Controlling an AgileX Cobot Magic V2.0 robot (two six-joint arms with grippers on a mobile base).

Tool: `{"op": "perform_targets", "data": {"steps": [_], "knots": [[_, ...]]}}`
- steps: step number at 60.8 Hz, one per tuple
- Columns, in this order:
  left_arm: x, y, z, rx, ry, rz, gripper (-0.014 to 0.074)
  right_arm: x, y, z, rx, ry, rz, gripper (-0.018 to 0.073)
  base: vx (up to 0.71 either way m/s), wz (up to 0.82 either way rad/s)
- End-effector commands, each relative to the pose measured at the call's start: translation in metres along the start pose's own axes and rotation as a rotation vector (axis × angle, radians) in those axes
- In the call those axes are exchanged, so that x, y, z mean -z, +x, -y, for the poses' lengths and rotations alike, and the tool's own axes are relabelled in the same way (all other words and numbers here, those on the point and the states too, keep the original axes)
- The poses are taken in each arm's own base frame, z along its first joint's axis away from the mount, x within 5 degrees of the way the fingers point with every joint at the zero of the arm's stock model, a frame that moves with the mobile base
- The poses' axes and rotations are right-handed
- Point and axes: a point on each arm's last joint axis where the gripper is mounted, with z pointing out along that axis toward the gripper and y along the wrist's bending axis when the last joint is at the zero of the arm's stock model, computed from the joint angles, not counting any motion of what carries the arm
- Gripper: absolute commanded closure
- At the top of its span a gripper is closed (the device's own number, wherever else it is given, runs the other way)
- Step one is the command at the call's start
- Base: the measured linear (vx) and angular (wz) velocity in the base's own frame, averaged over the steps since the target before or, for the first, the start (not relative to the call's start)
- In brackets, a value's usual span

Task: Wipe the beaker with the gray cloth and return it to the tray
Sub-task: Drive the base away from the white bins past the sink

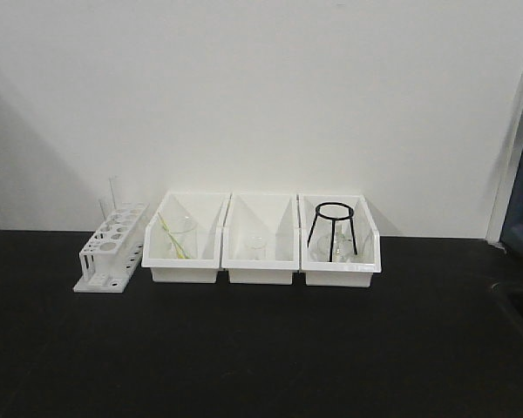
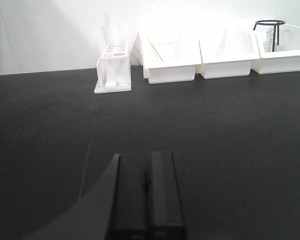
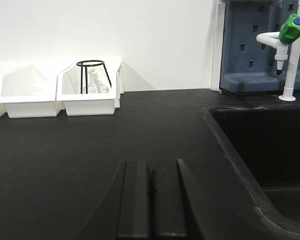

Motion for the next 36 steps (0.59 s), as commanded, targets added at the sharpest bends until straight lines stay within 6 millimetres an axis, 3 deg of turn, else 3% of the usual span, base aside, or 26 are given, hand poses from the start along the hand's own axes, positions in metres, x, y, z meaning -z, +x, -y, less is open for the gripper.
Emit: {"op": "perform_targets", "data": {"steps": [1, 36], "knots": [[0.002, -0.0104, 0.0011, 0.017, 0.012, 0.101, 0.0602, -0.0003, -0.0028, 0.0004, 0.007, 0.006, 0.072, 0.0567, 0.0, 0.0], [0.002, -0.0104, 0.0011, 0.017, 0.012, 0.101, 0.0602, -0.0003, -0.0028, 0.0004, 0.007, 0.006, 0.072, 0.0567, 0.0, 0.0]]}}
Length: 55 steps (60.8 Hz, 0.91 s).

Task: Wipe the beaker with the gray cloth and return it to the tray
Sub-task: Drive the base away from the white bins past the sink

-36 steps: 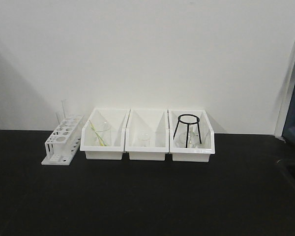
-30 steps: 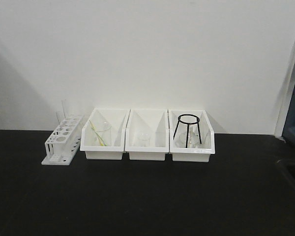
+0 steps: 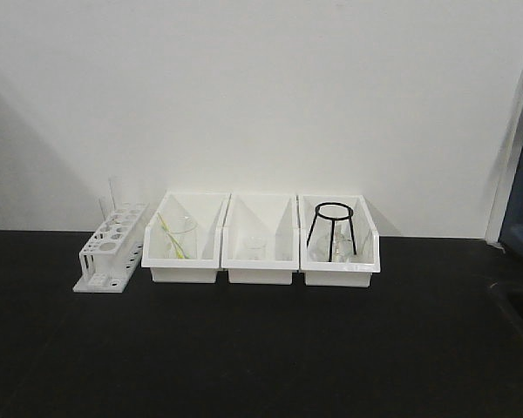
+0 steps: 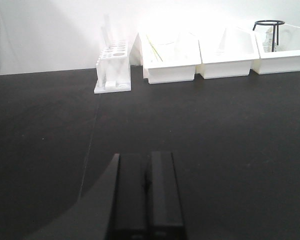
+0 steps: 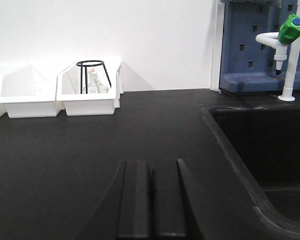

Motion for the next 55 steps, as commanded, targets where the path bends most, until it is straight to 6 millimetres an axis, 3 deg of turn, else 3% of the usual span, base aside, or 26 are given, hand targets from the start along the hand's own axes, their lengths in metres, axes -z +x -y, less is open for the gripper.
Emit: {"op": "perform_targets", "data": {"steps": [1, 28, 55], "knots": [[0.002, -0.0104, 0.0011, 0.017, 0.012, 0.101, 0.0602, -0.0003, -0.0028, 0.0004, 0.007, 0.006, 0.072, 0.0567, 0.0, -0.01], [0.002, -0.0104, 0.0011, 0.017, 0.012, 0.101, 0.0602, -0.0003, -0.0028, 0.0004, 0.007, 0.006, 0.072, 0.0567, -0.12, -0.07], [0.002, -0.0104, 0.0011, 0.017, 0.012, 0.101, 0.0602, -0.0003, -0.0028, 0.0004, 0.007, 0.006, 0.072, 0.0567, -0.31, -0.35]]}}
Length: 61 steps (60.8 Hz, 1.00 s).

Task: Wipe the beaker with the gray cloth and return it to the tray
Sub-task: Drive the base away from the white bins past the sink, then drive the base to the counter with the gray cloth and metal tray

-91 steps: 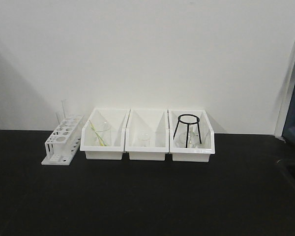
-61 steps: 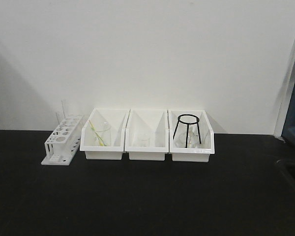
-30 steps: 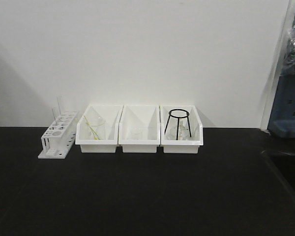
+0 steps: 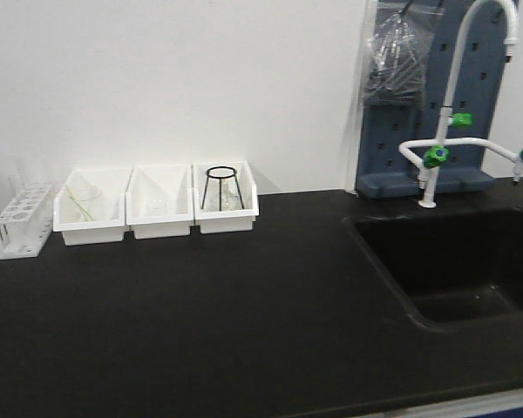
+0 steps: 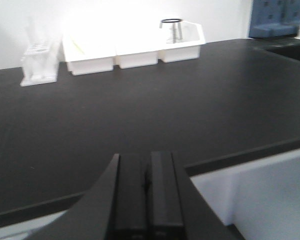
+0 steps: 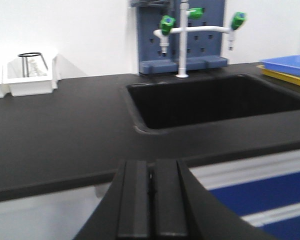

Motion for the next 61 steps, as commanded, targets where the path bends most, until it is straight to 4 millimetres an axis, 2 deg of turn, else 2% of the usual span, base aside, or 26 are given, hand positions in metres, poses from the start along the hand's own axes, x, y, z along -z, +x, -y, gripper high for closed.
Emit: {"op": "perform_targets", "data": {"steps": [1, 34, 61], "knots": [[0.002, -0.0104, 0.0011, 0.017, 0.012, 0.101, 0.0602, -0.0003, -0.0028, 0.0004, 0.007, 0.006, 0.072, 0.0567, -0.34, -0.4], [0.002, -0.0104, 0.0011, 0.017, 0.012, 0.101, 0.0602, -0.0003, -0.0028, 0.0004, 0.007, 0.006, 0.072, 0.0567, -0.33, -0.48], [0.002, -0.0104, 0.0011, 0.017, 0.012, 0.101, 0.0602, -0.0003, -0.0028, 0.0004, 0.007, 0.006, 0.072, 0.0567, -0.23, -0.76]]}}
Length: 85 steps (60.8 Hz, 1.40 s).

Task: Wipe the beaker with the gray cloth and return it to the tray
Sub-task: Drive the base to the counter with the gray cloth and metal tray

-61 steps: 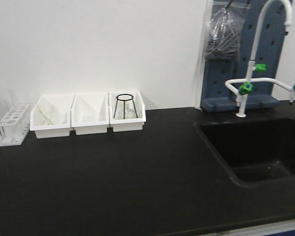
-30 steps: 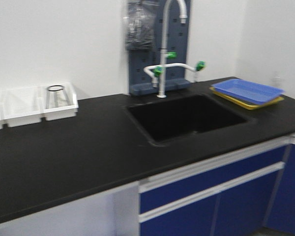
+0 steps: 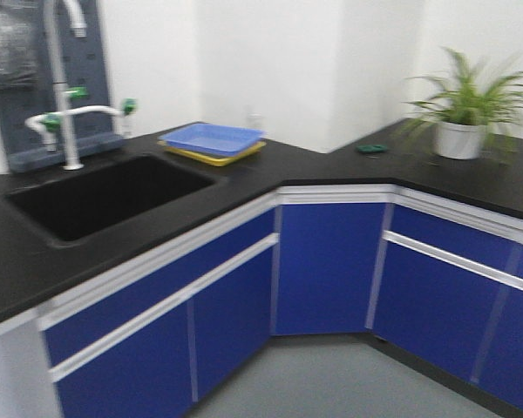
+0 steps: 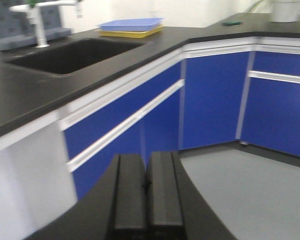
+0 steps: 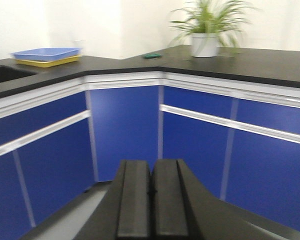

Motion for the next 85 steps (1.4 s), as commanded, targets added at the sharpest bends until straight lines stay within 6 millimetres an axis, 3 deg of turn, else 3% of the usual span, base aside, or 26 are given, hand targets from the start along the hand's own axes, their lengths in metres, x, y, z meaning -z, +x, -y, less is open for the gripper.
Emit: {"op": "perform_targets", "data": {"steps": [1, 44, 85], "knots": [[0.002, -0.0104, 0.0011, 0.017, 0.012, 0.101, 0.0602, -0.0003, -0.0028, 0.0004, 0.007, 0.006, 0.072, 0.0567, -0.2, -0.76], [0.002, -0.0104, 0.0011, 0.017, 0.012, 0.101, 0.0602, -0.0003, -0.0029, 0.0003, 0.007, 0.005, 0.072, 0.0567, -0.1, -0.64], [0.002, -0.0104, 0.0011, 0.017, 0.012, 0.101, 0.0602, -0.0003, -0.0029, 0.0003, 0.007, 0.005, 0.072, 0.0567, 0.24, -0.55]]}}
